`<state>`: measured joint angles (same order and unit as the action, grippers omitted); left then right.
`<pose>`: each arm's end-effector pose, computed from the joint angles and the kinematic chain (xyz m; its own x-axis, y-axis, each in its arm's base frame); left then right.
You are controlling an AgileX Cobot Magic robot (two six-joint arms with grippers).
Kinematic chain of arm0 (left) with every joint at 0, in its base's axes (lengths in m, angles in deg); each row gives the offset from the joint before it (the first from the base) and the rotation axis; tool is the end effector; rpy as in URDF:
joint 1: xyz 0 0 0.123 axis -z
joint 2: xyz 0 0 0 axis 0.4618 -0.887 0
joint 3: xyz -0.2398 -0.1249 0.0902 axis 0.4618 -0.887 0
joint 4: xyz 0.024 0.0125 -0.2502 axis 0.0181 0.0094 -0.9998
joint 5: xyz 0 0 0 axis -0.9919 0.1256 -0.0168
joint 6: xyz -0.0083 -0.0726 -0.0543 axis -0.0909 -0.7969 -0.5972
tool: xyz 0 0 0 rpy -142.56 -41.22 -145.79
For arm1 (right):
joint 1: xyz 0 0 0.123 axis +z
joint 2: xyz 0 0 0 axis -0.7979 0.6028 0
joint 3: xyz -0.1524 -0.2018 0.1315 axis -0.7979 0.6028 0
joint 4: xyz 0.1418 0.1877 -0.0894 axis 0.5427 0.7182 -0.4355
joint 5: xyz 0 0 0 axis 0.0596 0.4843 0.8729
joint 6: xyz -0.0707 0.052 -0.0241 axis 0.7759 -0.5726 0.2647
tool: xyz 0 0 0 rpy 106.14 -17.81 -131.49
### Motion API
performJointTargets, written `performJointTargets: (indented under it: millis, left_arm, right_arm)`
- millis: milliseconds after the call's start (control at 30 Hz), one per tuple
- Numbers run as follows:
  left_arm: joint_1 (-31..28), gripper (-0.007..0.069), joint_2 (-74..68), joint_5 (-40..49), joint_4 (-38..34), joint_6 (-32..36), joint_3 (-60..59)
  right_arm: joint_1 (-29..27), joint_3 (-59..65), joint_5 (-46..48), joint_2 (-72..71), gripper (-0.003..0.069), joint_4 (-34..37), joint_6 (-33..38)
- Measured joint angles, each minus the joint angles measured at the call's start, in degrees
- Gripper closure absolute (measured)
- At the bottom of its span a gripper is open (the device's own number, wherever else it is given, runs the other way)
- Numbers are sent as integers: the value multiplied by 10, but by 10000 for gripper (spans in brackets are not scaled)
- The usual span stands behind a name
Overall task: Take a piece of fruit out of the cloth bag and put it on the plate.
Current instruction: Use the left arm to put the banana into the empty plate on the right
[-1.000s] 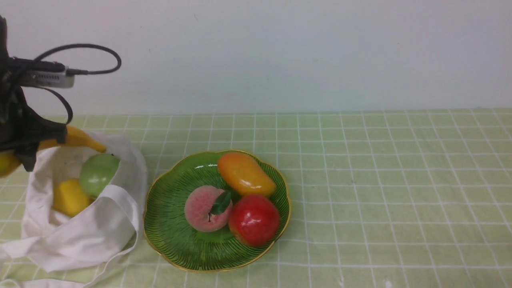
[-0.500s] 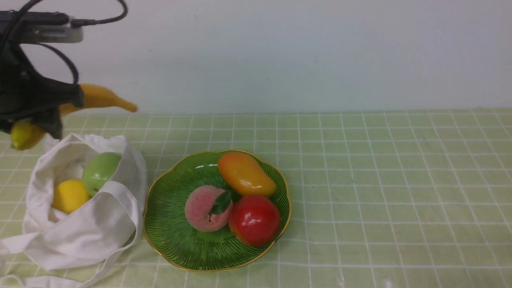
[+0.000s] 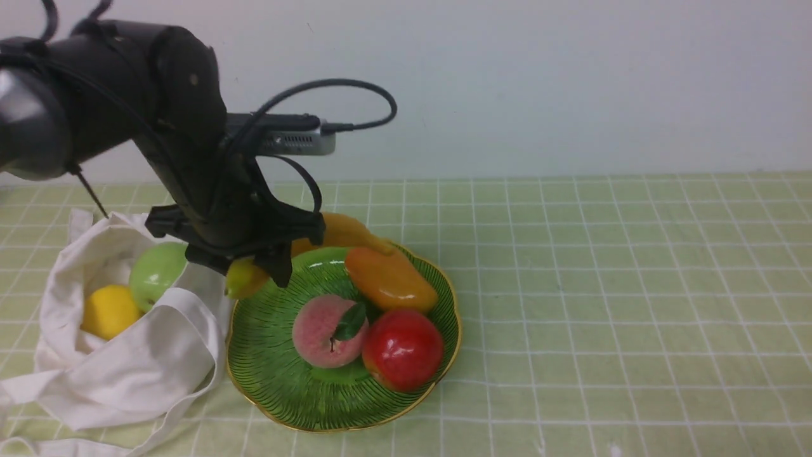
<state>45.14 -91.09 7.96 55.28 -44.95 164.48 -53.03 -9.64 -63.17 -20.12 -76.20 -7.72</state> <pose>0.3456 -0.1099 0.2572 -0.9715 0.1017 -0.2140 0.1134 0.9926 -0.0431 0.0530 -0.0004 0.1722 -0.2895 0.0134 -0.9571 0.0076 0.9999 0.0117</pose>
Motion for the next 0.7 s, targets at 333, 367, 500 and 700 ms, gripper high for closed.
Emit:
performJointTargets:
  millis: [333,367,500,700]
  left_arm:
    - [0,314,-40,-8,40,-17,0]
    - [0,300,-44,-8,43,-19,0]
    - [0,225,-53,6,45,-20,0]
    - [0,102,-53,39,41,-20,0]
  right_arm:
    - [0,0,0,0,673,0,0]
    - [0,0,0,0,673,0,0]
    - [0,0,0,0,673,0,0]
    - [0,0,0,0,673,0,0]
